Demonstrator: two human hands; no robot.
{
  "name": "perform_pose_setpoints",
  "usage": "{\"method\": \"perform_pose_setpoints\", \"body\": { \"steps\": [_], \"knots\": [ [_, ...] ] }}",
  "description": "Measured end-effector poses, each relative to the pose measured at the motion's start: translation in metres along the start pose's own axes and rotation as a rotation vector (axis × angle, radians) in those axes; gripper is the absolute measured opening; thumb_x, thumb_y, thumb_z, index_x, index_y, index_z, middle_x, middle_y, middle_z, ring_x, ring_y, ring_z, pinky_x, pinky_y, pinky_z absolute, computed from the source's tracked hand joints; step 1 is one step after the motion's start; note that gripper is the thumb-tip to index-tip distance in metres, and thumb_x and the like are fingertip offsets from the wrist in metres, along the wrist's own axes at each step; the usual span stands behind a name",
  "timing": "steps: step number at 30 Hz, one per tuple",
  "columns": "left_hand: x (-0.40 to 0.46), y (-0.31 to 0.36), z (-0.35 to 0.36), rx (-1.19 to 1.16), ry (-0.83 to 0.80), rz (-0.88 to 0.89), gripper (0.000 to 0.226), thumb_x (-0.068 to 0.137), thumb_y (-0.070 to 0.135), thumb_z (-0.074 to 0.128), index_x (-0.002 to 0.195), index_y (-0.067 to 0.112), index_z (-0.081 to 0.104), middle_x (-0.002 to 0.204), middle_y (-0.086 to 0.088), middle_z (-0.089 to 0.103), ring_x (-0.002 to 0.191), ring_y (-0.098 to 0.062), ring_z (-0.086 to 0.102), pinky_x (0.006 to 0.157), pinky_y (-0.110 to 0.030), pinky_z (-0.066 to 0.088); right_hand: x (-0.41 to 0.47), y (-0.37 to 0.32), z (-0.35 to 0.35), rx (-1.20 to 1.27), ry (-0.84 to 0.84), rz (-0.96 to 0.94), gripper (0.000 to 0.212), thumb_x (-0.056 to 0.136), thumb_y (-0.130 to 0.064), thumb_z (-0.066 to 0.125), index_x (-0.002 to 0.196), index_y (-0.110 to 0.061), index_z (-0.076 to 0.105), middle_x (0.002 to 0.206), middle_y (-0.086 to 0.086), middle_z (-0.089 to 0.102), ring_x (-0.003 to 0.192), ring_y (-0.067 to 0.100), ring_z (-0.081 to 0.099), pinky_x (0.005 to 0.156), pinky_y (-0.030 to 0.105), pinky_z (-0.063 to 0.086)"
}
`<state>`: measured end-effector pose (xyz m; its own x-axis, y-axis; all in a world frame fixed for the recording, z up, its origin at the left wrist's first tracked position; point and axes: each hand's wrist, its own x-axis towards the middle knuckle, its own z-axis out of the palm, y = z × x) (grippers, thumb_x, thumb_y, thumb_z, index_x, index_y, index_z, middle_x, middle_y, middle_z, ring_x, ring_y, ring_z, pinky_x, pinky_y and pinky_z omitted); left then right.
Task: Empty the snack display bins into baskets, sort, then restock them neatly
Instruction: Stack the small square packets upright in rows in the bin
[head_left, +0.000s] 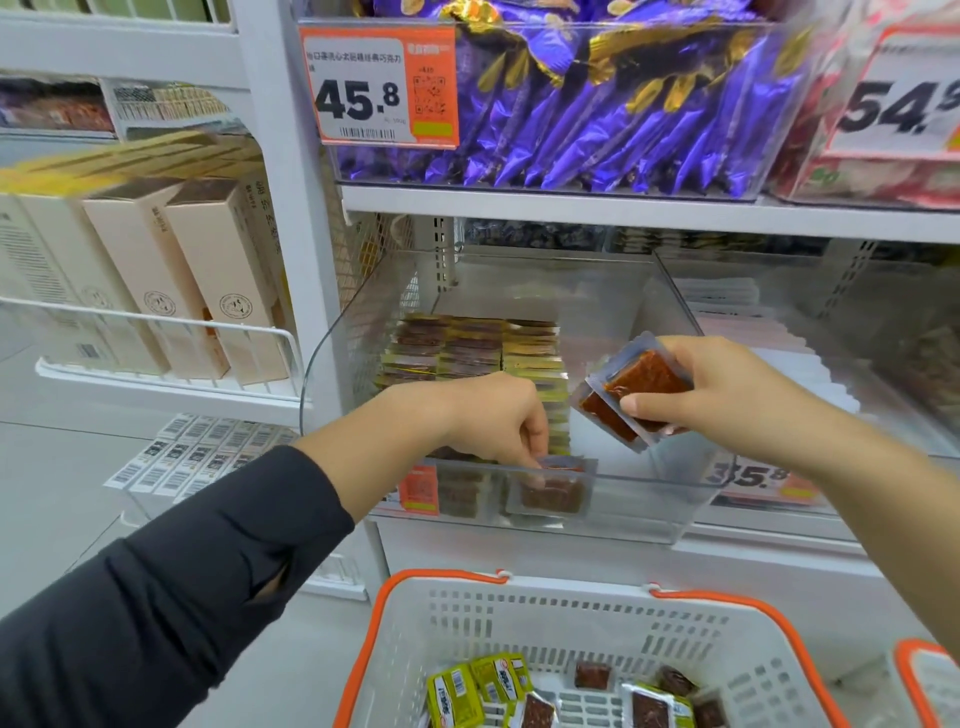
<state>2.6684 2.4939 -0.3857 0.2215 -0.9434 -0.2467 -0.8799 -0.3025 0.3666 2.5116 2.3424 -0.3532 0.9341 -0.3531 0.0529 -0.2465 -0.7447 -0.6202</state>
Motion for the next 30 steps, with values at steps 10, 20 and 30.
{"method": "perform_pose_setpoints", "body": {
  "steps": [10,20,30],
  "knots": [
    [-0.009,-0.008,-0.016,0.061,-0.025,-0.045,0.006,0.087,0.026,0.069,0.084,0.021,0.072,0.077,0.008,0.069,0.072,-0.005,0.063,0.065,-0.019,0.048,-0.008,0.005,0.02,-0.203,0.005,0.028,0.017,0.088,-0.029,0.067,0.084,-0.03,0.05,0.084,-0.008,0.055,0.087,0.016,0.053,0.07,0.028,0.037],
    [-0.021,-0.004,-0.004,0.038,0.075,-0.028,0.004,0.089,0.027,0.067,0.087,0.025,0.069,0.07,0.02,0.057,0.063,0.005,0.052,0.061,-0.015,0.036,-0.003,0.001,0.009,-0.196,0.112,0.043,0.015,0.087,-0.028,0.068,0.095,-0.02,0.058,0.083,-0.004,0.056,0.086,0.019,0.051,0.066,0.029,0.034],
    [0.001,0.013,-0.004,0.114,-0.063,-0.068,0.021,0.092,0.021,0.064,0.072,0.016,0.068,0.058,0.009,0.054,0.066,-0.009,0.055,0.073,-0.029,0.05,-0.006,-0.002,0.023,-0.384,-0.045,0.107,0.014,0.091,-0.027,0.062,0.099,-0.018,0.054,0.1,0.004,0.058,0.092,0.023,0.05,0.073,0.027,0.036]
  ]
}}
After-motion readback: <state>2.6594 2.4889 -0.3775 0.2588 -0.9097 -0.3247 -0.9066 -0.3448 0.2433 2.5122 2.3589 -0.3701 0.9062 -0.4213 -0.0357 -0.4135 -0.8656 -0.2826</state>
